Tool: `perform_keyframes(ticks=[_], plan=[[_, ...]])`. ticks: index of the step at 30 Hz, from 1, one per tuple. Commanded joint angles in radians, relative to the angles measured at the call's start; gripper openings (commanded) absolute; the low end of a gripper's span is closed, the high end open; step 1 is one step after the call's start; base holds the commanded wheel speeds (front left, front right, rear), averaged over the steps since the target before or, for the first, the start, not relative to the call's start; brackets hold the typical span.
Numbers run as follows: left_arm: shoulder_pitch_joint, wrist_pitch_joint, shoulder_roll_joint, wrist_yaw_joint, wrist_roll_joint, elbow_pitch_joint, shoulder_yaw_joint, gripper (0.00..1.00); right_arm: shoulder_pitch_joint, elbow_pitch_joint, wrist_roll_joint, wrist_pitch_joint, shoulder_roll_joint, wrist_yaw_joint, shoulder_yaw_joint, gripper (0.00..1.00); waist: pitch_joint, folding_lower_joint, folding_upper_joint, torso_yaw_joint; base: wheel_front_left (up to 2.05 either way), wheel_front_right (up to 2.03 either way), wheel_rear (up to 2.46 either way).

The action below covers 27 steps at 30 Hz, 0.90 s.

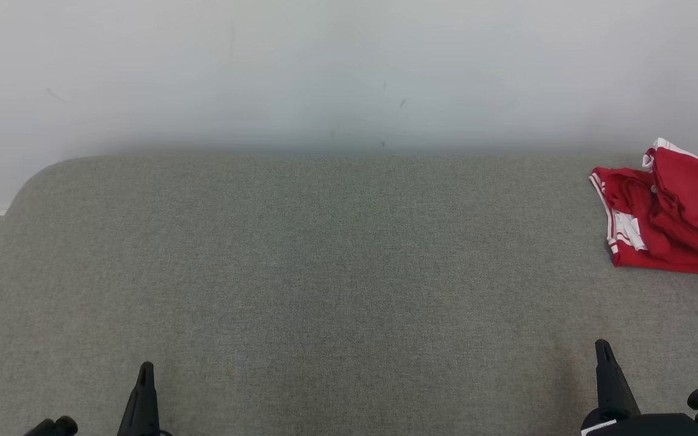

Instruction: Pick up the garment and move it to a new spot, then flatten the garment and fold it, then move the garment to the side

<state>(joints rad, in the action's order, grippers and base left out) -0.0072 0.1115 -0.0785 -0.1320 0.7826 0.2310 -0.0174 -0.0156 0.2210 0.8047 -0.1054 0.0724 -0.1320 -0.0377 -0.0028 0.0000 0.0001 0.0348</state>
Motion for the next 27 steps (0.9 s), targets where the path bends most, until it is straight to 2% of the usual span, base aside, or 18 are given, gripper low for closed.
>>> perform_keyframes(ticks=[1,27], plan=[[-0.029,-0.008,-0.001,0.001,0.037,-0.011,-0.008,0.0,0.025,-0.01,0.036,0.007,0.0,0.001,-0.006,0.0,0.0,0.0,-0.0001,-0.001,0.0,0.0,0.0],[-0.059,-0.089,0.008,0.001,0.343,-0.002,-0.04,0.0,0.064,0.002,0.333,0.087,-0.007,0.001,-0.031,0.0,0.002,0.0,-0.0001,-0.011,0.0,0.0,0.0]])
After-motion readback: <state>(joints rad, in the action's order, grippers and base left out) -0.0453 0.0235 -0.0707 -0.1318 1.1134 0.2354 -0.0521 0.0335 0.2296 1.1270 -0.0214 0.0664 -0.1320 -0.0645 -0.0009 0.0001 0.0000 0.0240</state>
